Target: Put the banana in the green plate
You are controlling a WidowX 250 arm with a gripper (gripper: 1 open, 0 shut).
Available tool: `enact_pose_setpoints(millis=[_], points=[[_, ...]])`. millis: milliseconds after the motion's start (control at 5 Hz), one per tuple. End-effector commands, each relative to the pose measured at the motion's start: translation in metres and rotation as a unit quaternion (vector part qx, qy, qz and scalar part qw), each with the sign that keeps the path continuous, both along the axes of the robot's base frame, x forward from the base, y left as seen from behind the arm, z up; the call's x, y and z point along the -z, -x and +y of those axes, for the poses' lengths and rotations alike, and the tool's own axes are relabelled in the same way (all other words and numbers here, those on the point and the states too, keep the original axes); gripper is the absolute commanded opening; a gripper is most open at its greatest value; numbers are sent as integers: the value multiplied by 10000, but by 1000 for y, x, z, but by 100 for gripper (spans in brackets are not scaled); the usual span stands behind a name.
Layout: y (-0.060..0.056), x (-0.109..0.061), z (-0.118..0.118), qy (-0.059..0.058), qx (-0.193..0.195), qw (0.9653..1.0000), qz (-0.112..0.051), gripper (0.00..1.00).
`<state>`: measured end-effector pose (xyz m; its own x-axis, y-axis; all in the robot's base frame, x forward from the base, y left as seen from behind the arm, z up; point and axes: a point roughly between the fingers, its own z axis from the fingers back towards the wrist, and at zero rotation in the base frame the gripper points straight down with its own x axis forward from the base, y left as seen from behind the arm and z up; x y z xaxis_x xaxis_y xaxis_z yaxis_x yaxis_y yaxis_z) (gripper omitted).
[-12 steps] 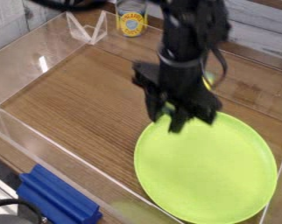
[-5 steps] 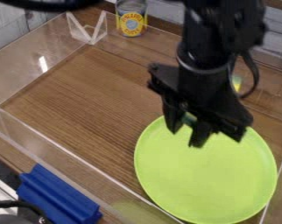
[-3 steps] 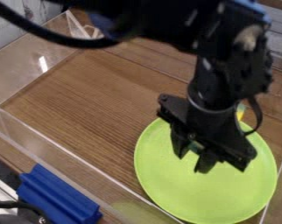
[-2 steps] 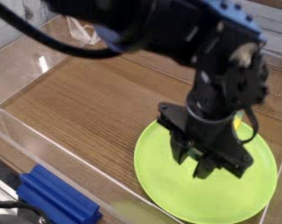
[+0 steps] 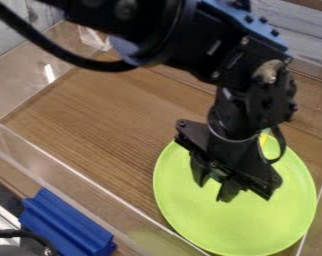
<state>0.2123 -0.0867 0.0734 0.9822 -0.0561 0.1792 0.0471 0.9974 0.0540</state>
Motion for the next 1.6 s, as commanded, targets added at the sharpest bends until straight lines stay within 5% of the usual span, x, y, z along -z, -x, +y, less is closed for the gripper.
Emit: enact_pose_setpoints(millis=[0,800,1000,1400], points=[[-5,-2,3,90,-144,9998,-92,0],[6,24,-27,154,-318,9994,8,0],[7,33,-33,184,-326,9993,7,100],[3,34,-40,219,-366,9991,16,100]])
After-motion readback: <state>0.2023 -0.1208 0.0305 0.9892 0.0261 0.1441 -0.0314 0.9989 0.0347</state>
